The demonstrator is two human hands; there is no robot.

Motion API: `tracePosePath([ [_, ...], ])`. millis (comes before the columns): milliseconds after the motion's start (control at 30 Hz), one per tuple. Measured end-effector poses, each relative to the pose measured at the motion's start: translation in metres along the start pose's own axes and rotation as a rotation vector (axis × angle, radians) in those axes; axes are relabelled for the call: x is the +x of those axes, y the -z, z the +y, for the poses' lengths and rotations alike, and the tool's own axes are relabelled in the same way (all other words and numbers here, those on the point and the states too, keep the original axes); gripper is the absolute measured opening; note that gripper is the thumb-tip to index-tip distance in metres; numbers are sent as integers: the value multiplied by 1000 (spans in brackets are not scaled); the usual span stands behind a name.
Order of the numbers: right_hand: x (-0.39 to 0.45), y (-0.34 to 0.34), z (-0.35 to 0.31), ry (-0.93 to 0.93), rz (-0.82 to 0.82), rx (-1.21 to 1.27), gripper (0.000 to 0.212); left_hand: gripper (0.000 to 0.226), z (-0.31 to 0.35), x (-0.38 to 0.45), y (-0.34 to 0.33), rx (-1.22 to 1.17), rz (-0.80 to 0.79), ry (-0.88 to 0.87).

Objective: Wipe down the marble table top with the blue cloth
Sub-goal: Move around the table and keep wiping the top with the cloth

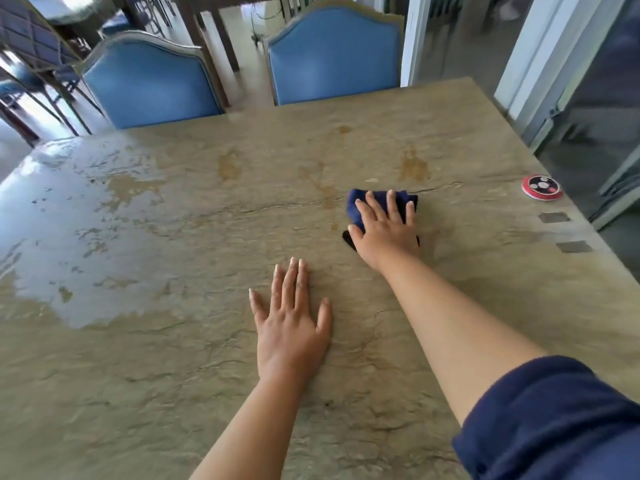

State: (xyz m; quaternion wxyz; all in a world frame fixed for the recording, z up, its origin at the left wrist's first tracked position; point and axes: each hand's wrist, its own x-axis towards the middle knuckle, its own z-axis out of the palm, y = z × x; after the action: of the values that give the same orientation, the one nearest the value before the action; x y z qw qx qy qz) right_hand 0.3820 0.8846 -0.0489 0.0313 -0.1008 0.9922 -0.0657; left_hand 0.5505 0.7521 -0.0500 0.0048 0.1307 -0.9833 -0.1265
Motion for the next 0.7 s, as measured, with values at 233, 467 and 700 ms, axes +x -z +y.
tracePosePath([
  [233,-38,-3,30,563,44,162,60,73,-3,2,0,-17,-15,5],
  [467,-62,-6,0,-240,96,22,58,79,-5,5,-1,-52,-43,-35],
  [700,-110,-15,-70,382,16,105,67,63,-41,1,34,-730,-28,-2],
])
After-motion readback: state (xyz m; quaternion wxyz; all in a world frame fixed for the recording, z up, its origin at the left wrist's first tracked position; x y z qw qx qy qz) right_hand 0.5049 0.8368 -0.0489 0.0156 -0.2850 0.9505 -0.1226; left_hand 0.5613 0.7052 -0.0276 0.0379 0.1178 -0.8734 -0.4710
